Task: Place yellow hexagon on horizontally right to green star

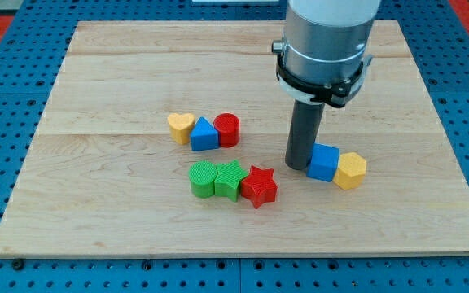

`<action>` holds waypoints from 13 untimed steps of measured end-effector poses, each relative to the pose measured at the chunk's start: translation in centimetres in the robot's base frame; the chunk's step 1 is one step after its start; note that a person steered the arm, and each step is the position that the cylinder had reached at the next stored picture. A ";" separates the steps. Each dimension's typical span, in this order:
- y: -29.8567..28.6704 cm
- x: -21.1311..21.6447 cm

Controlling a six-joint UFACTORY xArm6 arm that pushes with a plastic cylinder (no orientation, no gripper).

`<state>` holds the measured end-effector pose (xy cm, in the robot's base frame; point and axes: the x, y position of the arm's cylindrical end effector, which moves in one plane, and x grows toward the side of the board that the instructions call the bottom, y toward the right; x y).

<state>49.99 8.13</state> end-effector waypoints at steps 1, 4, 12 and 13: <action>1.4 -3.8; 9.7 1.6; -6.1 5.5; -6.1 2.6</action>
<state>52.56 2.07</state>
